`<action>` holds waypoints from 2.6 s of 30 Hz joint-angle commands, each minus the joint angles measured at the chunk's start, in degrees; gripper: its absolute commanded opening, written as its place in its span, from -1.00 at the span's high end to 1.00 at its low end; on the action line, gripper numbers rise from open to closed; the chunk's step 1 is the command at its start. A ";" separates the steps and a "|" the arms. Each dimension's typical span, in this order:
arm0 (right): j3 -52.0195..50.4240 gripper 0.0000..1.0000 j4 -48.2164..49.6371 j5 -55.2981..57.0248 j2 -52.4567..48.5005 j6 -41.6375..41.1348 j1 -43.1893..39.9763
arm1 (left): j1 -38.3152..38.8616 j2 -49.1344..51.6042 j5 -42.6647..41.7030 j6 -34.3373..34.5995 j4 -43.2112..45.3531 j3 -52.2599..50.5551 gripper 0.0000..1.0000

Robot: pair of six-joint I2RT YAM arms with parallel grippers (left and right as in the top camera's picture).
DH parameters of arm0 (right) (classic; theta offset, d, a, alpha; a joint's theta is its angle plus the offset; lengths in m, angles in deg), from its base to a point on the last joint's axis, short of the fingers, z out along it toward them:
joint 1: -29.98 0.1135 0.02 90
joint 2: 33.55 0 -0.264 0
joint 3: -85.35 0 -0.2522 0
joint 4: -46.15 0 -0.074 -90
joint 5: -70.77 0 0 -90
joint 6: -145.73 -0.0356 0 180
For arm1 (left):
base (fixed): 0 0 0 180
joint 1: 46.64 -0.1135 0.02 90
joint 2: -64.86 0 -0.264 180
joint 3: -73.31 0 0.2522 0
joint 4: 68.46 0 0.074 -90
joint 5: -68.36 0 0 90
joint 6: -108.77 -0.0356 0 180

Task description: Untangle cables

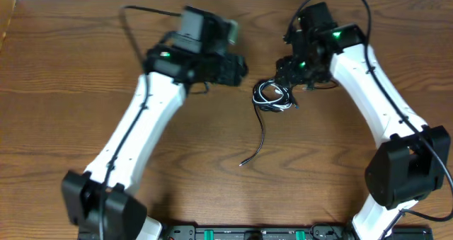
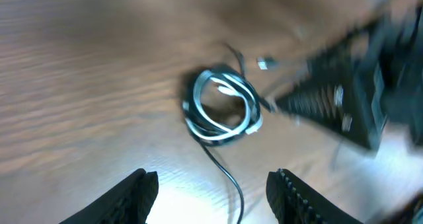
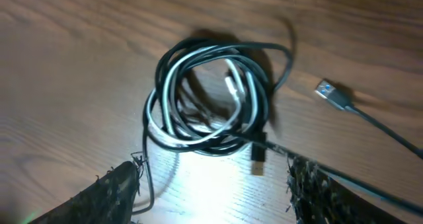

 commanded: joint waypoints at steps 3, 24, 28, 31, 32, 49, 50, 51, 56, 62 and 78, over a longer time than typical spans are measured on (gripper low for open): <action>0.66 -0.39 -0.04 -8.74 1.68 0.90 -10.34 | 4.61 4.59 -0.24 -10.99 -0.13 -0.57 -0.18; 0.52 -0.07 17.31 -14.03 1.55 -16.90 -8.48 | 4.46 18.38 12.22 33.94 6.34 -0.57 0.16; 0.50 0.02 18.80 -11.13 -0.37 -23.26 -5.16 | 4.11 18.38 12.20 36.63 6.51 -0.57 0.15; 0.48 0.06 18.78 -10.95 -2.54 -25.18 -3.91 | 4.07 18.38 12.22 36.61 6.47 -0.57 0.15; 0.48 0.07 18.58 -10.95 -3.32 -25.81 -3.67 | 4.02 18.38 12.31 36.59 6.34 -0.57 0.15; 0.48 0.09 17.33 -14.12 -15.89 -28.55 -1.46 | -2.82 18.34 13.05 35.01 1.75 -0.57 0.16; 0.48 0.09 17.35 -13.81 -16.39 -28.59 -1.22 | -2.80 18.34 13.05 35.01 1.75 -0.57 0.16; 0.48 0.09 17.38 -13.66 -16.55 -28.83 -1.05 | -2.80 18.34 13.05 35.01 1.75 -0.57 0.15; 0.46 0.13 18.10 -12.24 -18.97 -29.35 -0.52 | -2.80 18.34 13.05 34.69 1.77 -0.57 0.15; 0.46 0.35 20.35 -11.19 -20.74 -29.07 -0.46 | -2.80 18.34 13.05 34.58 1.73 -0.57 0.15; 0.76 0.98 20.83 -17.27 -11.43 -11.23 -0.48 | -2.86 17.46 -4.26 13.79 5.03 -0.55 0.15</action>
